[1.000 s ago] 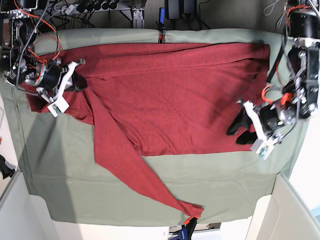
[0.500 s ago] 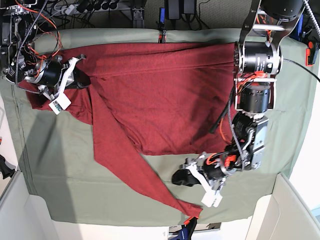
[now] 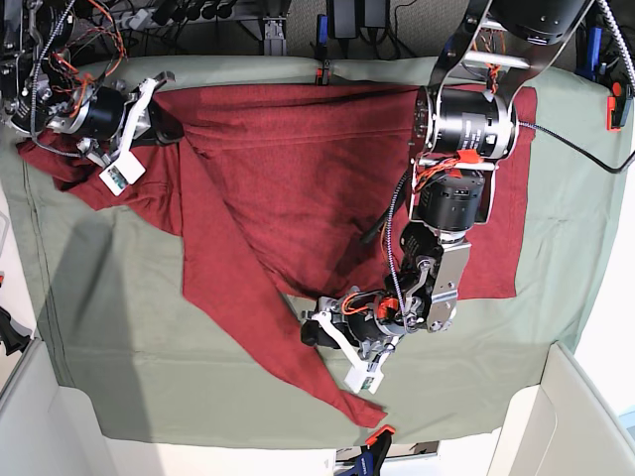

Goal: Fold the T-shirt properly
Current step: 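Reach the left gripper across the shirt to its trailing sleeve and grasp, then lift the sleeve with the left gripper and fold it over the shirt body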

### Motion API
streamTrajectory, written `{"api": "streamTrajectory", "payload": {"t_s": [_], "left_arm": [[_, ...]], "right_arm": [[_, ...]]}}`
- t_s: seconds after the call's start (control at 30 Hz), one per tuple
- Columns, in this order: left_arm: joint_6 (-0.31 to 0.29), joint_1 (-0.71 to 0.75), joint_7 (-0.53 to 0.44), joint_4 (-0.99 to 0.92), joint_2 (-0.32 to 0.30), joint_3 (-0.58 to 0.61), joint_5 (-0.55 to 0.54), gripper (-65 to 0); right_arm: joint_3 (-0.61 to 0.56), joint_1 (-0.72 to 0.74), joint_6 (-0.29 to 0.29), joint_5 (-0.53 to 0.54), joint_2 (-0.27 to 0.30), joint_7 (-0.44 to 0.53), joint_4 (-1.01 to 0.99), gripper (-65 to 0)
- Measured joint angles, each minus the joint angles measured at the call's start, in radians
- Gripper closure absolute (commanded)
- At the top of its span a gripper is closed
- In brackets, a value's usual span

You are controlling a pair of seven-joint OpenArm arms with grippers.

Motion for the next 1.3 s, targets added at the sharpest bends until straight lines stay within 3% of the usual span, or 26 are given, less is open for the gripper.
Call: {"api": "streamTrajectory", "payload": {"t_s": [0.17,0.4,0.53,0.6,0.87,0.97,1.3], "left_arm": [[0.021,0.007,0.001,-0.027,0.004,-0.001,0.009,-30.3],[0.021,0.017,-0.001,-0.027,0.06,-0.001,0.029,-30.3],[0.046,0.027,-0.013,-0.028,0.083,-0.001,0.085,-30.3],[0.082,0.026,-0.02,-0.028,0.084,-0.001,0.114,-30.3],[0.1,0.031,-0.027,-0.028,0.081,-0.001,0.147,-30.3],[0.14,0.039,-0.05,-0.028,0.09,-0.002,0.165,-30.3],[0.149,0.053,-0.075,-0.028,0.128,-0.003,0.19,-30.3]], "right_arm": [[0.0,-0.03,0.005,0.018,0.0,-0.003,0.044,0.0],[0.0,-0.036,0.004,0.014,-0.001,-0.022,0.047,0.0],[0.0,-0.036,0.004,0.014,-0.001,-0.022,0.054,-26.2],[0.0,-0.038,0.004,0.014,0.0,-0.021,0.065,-30.4],[0.001,-0.035,0.004,0.014,-0.001,-0.013,0.09,-30.4],[0.009,-0.035,0.004,0.014,0.0,-0.014,0.092,-30.4],[0.052,-0.038,0.003,0.014,-0.001,-0.014,0.124,-30.4]]}}
